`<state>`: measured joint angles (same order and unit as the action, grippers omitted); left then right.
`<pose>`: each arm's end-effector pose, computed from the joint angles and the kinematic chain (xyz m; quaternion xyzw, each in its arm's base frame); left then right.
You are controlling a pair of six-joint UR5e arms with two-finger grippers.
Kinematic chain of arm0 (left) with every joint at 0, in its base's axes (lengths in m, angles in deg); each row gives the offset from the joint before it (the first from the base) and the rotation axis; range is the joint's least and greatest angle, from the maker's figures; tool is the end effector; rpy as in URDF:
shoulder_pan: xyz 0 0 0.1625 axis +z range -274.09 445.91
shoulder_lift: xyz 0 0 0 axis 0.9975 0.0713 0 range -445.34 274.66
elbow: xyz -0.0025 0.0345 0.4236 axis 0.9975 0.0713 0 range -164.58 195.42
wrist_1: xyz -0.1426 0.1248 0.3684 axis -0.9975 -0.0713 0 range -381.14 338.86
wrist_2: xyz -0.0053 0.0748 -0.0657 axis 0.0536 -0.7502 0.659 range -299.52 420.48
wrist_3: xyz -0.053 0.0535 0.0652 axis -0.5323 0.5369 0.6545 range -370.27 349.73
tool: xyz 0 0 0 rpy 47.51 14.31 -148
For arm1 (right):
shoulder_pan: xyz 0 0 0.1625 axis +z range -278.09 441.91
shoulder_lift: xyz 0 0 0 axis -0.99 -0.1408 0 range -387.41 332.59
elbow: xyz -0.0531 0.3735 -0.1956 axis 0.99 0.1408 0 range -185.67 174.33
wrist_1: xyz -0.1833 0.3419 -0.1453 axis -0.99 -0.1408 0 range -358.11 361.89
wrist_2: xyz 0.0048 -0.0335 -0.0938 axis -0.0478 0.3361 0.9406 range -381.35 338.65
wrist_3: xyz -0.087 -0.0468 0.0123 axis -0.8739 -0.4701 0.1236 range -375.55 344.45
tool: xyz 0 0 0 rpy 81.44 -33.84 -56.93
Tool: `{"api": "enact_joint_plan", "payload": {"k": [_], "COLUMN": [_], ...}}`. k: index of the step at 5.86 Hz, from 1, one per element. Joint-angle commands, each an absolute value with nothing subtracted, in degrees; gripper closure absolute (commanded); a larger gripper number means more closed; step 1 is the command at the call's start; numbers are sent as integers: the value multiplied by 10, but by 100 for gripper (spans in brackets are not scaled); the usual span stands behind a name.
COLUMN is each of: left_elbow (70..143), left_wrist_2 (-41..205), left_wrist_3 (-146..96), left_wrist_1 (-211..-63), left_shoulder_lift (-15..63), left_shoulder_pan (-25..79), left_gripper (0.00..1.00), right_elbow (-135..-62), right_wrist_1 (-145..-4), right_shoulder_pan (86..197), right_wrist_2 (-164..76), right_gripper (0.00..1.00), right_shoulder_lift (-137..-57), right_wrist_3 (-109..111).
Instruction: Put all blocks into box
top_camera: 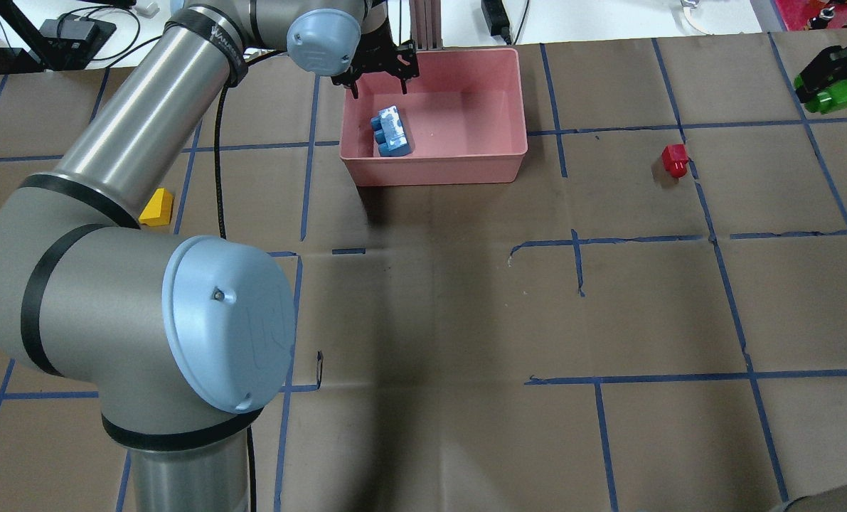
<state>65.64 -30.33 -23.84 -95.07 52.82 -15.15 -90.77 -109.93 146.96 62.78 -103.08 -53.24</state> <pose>-0.2861 -0.7763 0.3035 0.0223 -0.9975 0.0671 0.0074 -0.1275 -0.6142 0.4346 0.1156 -0.9861 0.1186 0.0125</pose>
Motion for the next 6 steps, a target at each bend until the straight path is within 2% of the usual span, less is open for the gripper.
{"api": "enact_joint_plan", "payload": {"k": [1, 3, 5, 6], "left_elbow": [655, 674, 702, 728], "left_wrist_2": [-304, -307, -309, -305], "left_wrist_3": [-232, -126, -84, -38], "left_wrist_1": [-951, -959, -963, -964], "left_shoulder_lift": [502, 462, 441, 427], "left_shoulder_pan": [-148, -66, -25, 25], "left_gripper": [1, 1, 1, 1], "right_elbow": [-886, -823, -662, -611], "right_wrist_1": [-1108, -1110, -1126, -1130], "right_shoulder_pan": [1559, 1674, 1781, 1835], "right_wrist_2": [622, 621, 601, 605], "right_gripper": [93, 93, 93, 93], "right_shoulder_lift": [-1019, -966, -835, -777], "right_wrist_3": [-464, -359, -281, -224]}}
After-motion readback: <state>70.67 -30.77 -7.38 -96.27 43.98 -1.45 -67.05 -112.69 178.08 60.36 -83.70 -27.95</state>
